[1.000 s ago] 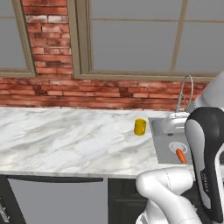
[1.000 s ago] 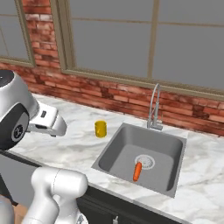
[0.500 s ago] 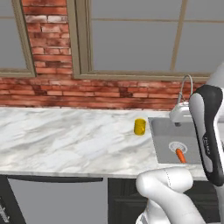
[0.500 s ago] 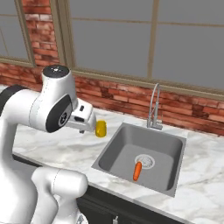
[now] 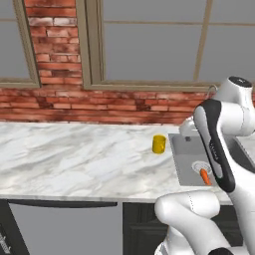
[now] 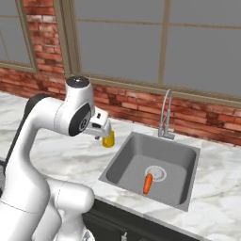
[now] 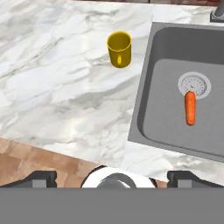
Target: Clear the mugs and bowl far away from the sink.
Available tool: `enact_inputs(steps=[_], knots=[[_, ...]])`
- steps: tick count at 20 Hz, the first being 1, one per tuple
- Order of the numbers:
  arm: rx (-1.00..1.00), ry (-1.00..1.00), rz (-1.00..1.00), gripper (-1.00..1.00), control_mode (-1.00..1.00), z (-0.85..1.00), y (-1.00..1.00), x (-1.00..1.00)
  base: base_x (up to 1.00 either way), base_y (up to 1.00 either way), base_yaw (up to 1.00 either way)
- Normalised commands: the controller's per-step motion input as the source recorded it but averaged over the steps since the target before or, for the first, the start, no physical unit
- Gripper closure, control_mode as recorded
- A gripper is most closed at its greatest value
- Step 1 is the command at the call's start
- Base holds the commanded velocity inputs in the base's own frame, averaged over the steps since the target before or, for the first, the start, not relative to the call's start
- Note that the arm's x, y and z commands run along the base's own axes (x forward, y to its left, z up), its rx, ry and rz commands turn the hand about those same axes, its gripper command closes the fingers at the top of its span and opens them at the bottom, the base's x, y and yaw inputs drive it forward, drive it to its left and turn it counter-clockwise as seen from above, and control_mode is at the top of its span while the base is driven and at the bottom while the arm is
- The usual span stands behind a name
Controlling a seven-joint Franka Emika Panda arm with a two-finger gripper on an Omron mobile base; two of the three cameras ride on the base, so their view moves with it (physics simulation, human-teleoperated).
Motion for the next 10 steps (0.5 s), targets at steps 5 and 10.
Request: enact_inputs(steps=[5,10], knots=[[-0.01,0.05,0.00,-1.00,-1.00,-0.35,0.00,0.61,0.00,0.00,0.00],[-0.04,0.04,0.00,-1.00,-1.00,-0.35,0.00,0.55,0.00,0.00,0.00]])
